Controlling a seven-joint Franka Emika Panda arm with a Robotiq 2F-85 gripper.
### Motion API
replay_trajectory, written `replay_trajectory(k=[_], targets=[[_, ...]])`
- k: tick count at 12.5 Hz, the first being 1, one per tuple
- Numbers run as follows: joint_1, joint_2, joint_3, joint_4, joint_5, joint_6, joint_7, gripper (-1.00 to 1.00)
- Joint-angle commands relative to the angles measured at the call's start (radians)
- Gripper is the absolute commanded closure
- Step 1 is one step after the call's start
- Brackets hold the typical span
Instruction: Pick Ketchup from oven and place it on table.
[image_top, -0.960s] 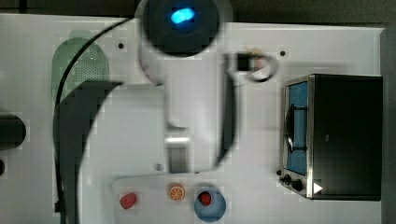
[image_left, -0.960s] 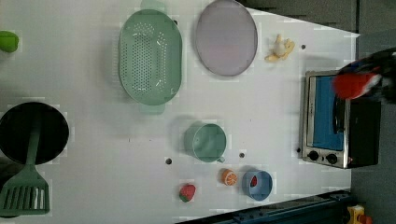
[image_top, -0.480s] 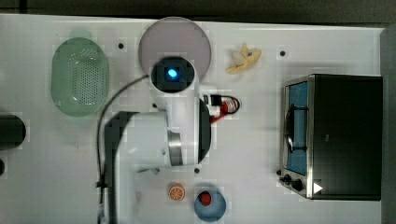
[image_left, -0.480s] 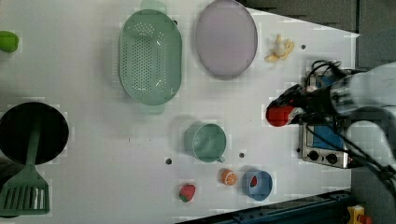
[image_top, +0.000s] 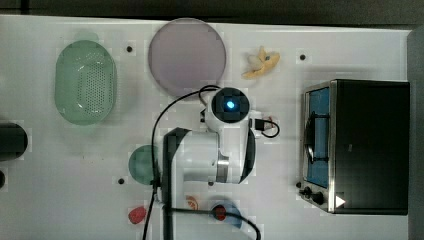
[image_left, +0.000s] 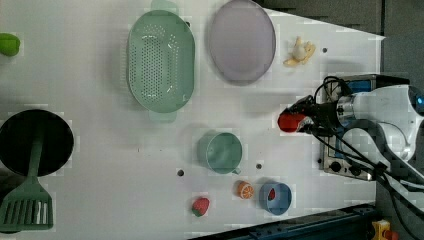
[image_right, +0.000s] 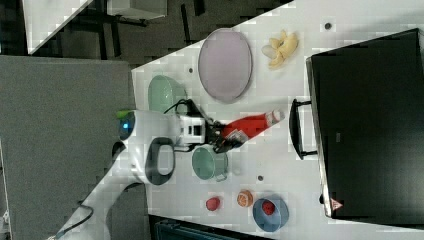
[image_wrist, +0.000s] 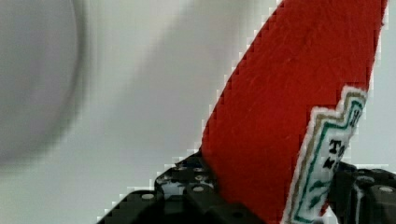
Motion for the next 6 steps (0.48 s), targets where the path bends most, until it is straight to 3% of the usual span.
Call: replay_trajectory(k=[1,2,5,6], targets=[[0.009,0.036,-0.001,-0.056,-0.007,0.121,0.032,-0.29],[0.010,0.054,-0.001,-0.070,-0.007,0.151,0.032,-0.38],[0.010,0.076,0.002,-0.082,-0.007,0.232,0.035,-1.00],[0.010,0.066,0.002,-0.085,-0.007,0.221,0.035,-1.00]])
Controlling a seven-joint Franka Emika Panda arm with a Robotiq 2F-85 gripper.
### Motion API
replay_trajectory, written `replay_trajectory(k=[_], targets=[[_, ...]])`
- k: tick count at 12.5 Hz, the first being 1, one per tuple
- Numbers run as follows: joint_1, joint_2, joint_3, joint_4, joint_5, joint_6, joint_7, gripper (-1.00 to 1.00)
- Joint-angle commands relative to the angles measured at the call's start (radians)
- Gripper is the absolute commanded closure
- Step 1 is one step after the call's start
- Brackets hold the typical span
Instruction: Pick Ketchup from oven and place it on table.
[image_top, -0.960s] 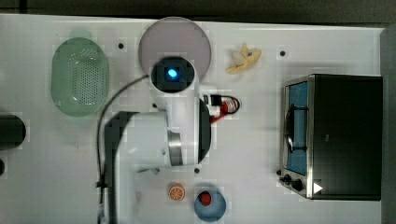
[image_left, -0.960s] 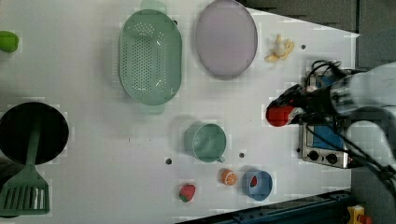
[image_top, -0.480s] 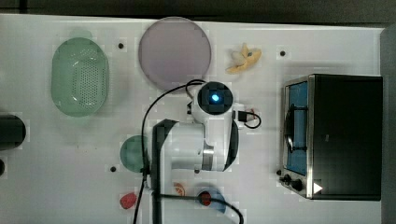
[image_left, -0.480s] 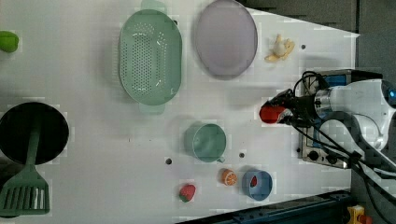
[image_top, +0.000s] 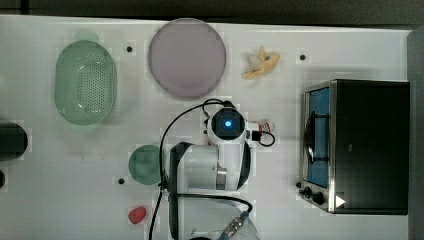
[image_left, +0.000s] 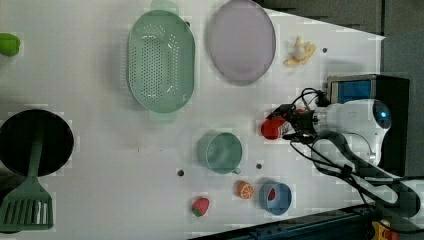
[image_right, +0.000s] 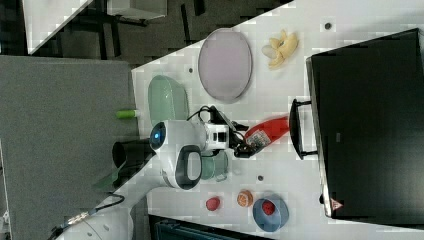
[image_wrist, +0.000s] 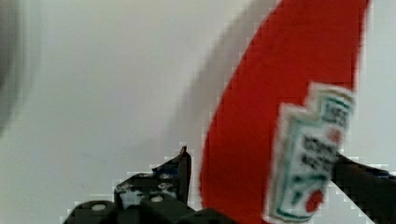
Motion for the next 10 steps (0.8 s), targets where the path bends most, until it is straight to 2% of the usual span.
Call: replay_trajectory(k=[1,5,10], targets=[[0.001,-0.070,0.004,0.007,0.006,-0.004,0.035,-1.00],[-0.001,-0.227,0.003,0.052,0.006,-0.128,0.037,-1.00],[0.000,-0.440,0.006,0.264,0.006,-0.525,0.037,-1.00]])
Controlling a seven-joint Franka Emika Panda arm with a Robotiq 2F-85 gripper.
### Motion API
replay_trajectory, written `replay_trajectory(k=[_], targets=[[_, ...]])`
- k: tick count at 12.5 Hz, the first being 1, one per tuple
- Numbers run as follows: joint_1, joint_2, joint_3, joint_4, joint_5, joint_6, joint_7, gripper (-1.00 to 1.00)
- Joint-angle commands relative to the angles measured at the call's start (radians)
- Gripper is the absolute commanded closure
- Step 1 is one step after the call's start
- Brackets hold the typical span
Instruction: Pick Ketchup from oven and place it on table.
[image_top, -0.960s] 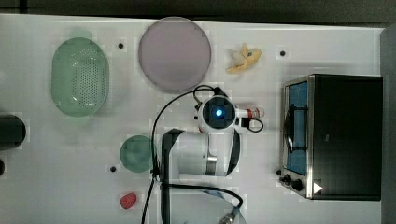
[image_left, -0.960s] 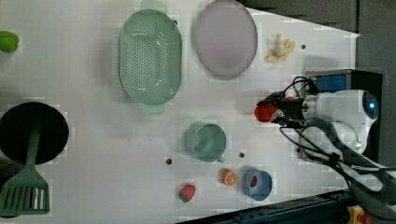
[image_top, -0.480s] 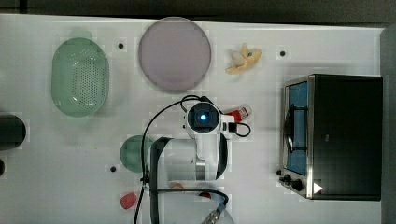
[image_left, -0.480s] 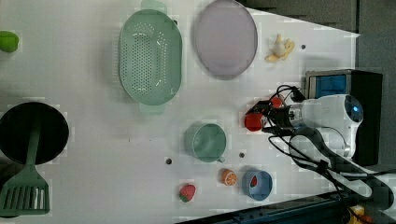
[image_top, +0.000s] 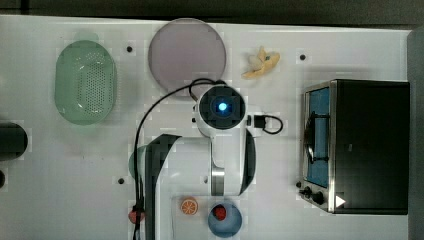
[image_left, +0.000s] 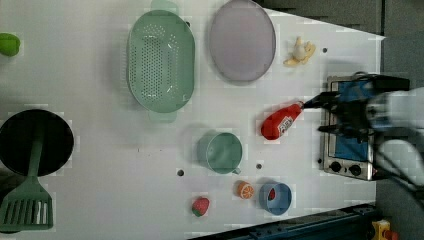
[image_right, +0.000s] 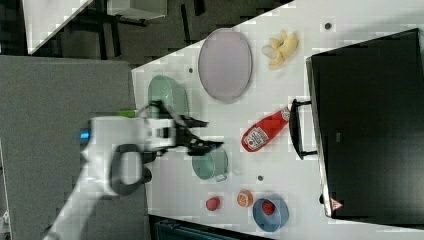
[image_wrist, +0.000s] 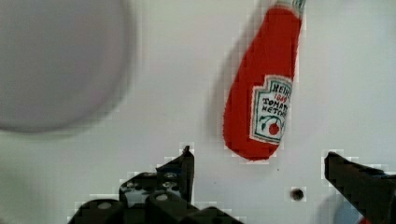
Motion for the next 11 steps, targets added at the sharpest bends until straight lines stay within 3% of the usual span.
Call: replay_trajectory(k=[1,6,11], targets=[[-0.002,-0.129,-0.022,0.176,0.020,-0.167,0.037,-1.00],[-0.001,-0.152,-0.017,0.448,0.020,-0.404,0.035,-1.00],[-0.001,-0.148,-0.018,0.480,0.020,-0.480,0.035,-1.00]])
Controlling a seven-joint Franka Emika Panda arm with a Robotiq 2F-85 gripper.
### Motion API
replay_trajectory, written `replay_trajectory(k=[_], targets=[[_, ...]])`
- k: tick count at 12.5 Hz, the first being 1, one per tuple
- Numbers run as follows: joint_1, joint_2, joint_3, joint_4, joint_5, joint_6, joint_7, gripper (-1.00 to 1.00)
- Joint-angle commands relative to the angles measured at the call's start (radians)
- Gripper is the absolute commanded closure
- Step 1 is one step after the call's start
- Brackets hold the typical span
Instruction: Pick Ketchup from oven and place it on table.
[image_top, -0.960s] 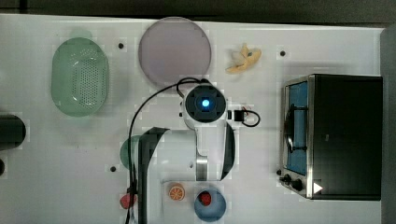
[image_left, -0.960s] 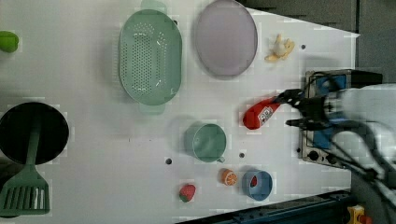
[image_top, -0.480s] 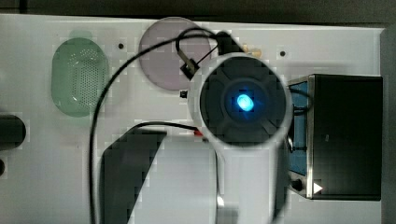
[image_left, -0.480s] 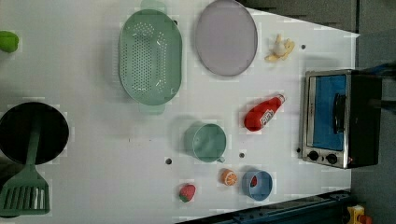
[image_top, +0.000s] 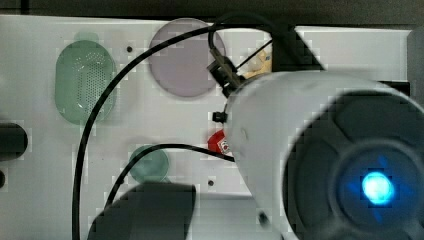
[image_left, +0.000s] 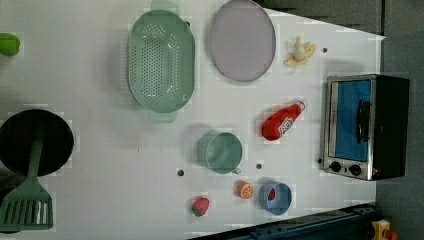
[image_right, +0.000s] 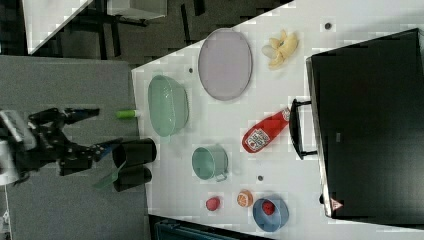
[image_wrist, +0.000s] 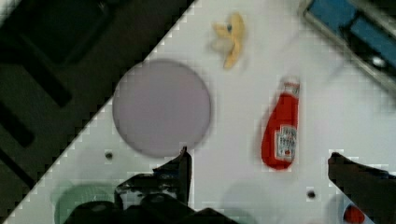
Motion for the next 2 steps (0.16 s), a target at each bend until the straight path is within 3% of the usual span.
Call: replay_trajectory(k=[1,2], targets=[[0.021,0.064,0.019,-0.030,-0.013,-0.017,0.035,-1.00],[0.021,0.067,0.019,-0.030,-0.013,-0.017,0.035,-1.00]])
